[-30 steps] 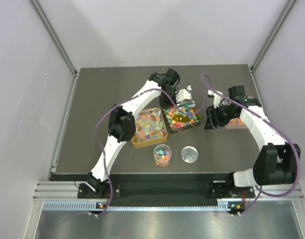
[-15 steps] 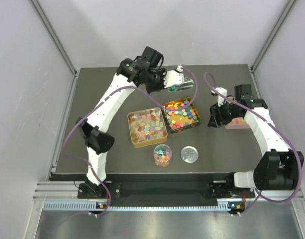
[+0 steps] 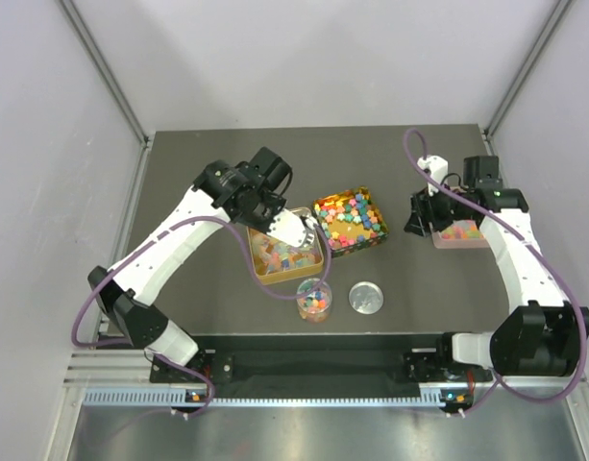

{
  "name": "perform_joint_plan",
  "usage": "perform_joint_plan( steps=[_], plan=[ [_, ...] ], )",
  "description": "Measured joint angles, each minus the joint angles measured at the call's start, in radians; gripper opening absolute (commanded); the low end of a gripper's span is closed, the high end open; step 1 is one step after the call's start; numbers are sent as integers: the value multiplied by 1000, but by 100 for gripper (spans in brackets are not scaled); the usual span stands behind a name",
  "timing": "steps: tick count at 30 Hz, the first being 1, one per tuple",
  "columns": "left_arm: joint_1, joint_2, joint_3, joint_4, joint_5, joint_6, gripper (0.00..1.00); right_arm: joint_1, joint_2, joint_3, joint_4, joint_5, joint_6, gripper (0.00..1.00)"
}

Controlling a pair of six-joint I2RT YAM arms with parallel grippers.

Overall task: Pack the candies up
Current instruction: Place the fake candies in the packing bottle.

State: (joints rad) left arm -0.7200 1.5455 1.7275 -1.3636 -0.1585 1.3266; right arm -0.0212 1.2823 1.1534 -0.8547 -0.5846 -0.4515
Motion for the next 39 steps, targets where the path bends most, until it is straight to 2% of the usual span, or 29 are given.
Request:
perform_joint_plan(
  steps=[9,18,29,32,34,39],
  plan=[
    [-99,-2,-154,10,-68,92,0,0,-42,0,-3,39,0,58],
    [-254,-5,-217,10,-94,23,0,0,-124,-7,-30,44,-12,59],
    [-282,65,-222,8,-234,-58,0,0,-219,-80,-47,41,-8,59],
    [-256,95,-180,8,-237,-93,0,0,-240,-100,-50,36,-9,59],
    [-203,119,-126,4,-203,-124,0,0,-245,-110,-51,25,-10,59],
    [74,216,127,23,-60,-265,0,6,-238,-139,-53,-40,-20,59]
  ],
)
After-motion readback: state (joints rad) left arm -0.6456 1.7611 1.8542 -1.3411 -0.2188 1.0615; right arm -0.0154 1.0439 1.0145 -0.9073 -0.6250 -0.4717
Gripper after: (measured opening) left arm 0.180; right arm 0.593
